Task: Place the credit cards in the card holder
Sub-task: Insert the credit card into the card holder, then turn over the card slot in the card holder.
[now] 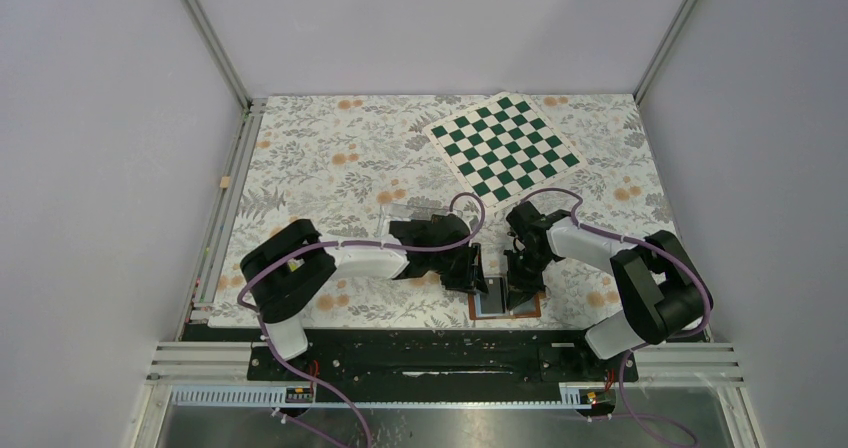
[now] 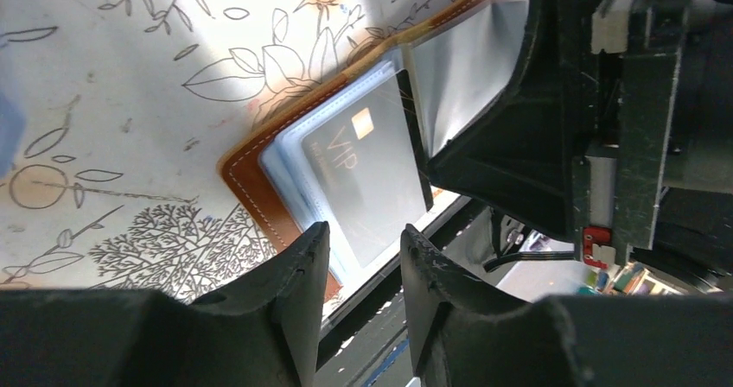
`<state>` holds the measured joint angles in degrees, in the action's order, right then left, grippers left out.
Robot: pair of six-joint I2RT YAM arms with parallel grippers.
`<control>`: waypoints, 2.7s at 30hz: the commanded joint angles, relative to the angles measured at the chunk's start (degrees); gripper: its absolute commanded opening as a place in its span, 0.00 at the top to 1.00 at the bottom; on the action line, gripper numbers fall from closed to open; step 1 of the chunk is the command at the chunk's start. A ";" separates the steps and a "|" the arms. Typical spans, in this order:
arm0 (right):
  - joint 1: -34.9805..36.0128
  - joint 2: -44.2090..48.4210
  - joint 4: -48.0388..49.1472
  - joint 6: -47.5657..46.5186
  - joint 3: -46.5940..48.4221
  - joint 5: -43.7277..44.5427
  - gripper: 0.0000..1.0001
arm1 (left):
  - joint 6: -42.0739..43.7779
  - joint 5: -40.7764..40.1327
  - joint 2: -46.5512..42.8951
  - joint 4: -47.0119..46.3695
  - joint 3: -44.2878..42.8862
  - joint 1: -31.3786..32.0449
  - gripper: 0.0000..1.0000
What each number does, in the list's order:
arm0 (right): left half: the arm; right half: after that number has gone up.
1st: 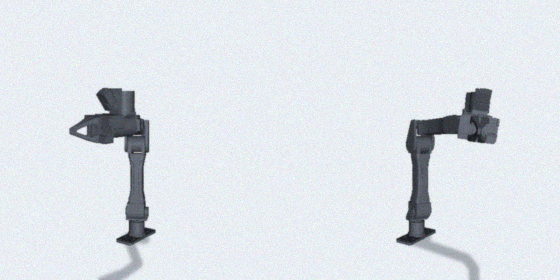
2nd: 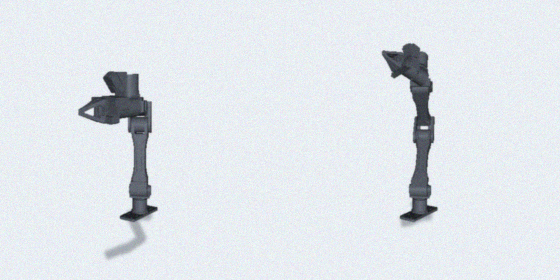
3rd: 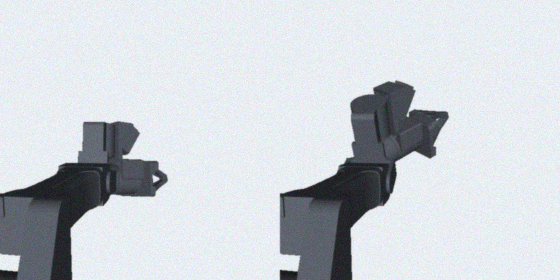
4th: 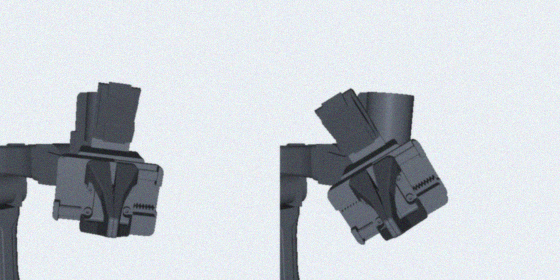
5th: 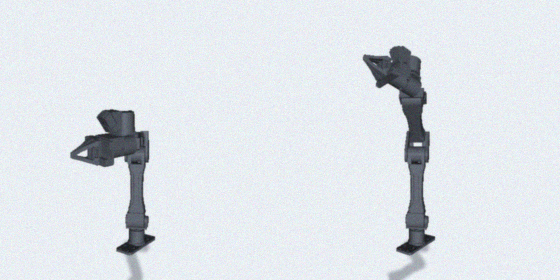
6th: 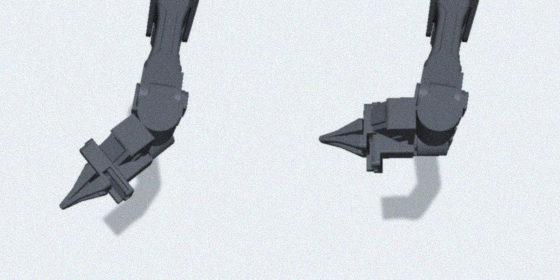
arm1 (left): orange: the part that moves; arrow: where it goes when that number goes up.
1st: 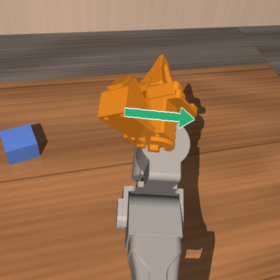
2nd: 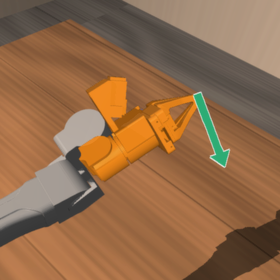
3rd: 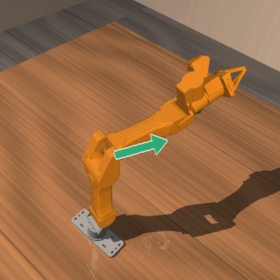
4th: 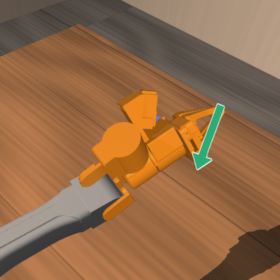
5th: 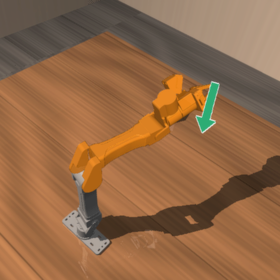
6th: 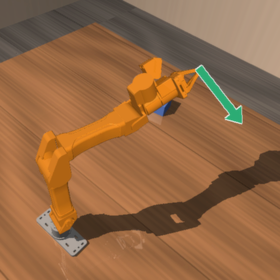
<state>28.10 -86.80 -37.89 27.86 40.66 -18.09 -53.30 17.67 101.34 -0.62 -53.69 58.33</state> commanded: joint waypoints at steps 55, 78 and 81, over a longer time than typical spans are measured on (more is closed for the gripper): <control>-6.19 18.83 -12.82 -2.38 8.77 11.69 1.00 | -9.93 8.93 10.07 -24.06 -5.93 2.50 0.70; -8.89 14.11 -7.57 -3.94 6.42 1.24 1.00 | 0.45 -10.65 -7.21 -9.62 -1.37 4.25 0.61; -8.78 10.89 -5.47 -3.62 5.90 -0.95 1.00 | 1.54 -12.02 -10.20 -6.36 -0.42 3.33 0.60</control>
<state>19.42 -72.90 -46.41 24.25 47.33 -14.35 -55.53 11.33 94.85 -12.38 -55.61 62.59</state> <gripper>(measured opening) 0.015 0.393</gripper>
